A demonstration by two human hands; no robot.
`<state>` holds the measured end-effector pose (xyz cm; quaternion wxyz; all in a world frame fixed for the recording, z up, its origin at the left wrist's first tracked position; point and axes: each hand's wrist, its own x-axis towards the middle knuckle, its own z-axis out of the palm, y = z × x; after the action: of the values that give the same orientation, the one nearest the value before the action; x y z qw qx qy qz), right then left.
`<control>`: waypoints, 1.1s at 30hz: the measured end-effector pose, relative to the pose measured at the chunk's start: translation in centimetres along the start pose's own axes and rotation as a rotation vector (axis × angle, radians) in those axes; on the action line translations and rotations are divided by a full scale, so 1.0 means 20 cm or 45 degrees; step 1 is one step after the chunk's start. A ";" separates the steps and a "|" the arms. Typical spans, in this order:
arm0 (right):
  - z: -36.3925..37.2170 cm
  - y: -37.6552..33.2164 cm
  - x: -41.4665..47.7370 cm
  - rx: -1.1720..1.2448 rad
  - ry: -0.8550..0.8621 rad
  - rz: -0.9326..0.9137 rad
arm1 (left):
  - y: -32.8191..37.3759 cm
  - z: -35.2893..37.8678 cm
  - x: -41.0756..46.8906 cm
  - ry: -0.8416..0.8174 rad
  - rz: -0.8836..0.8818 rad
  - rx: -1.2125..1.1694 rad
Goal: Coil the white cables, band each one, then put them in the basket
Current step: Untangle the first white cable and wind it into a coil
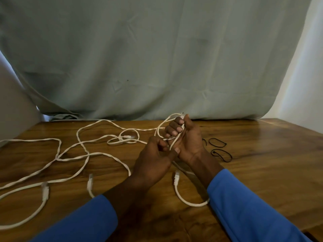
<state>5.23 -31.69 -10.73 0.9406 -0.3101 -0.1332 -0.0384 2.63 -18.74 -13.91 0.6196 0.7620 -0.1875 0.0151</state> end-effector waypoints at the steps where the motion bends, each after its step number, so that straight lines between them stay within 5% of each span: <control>1: -0.01 0.00 0.00 0.015 -0.009 0.007 | 0.00 0.00 0.00 -0.011 -0.021 -0.028; 13: -0.07 -0.07 0.03 0.058 -0.002 0.028 | 0.01 -0.09 0.07 -0.141 -0.232 -0.406; 21: -0.06 -0.02 -0.01 0.063 -0.013 0.132 | 0.03 -0.08 0.07 -0.182 -0.162 -0.399; 33: 0.03 0.08 -0.04 -0.042 -0.305 0.500 | 0.01 -0.10 0.12 0.273 -0.105 -0.315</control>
<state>4.58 -30.13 -11.47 0.9022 -0.3478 -0.1804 0.1805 5.18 -17.47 -12.73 0.7253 0.6810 -0.0892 0.0478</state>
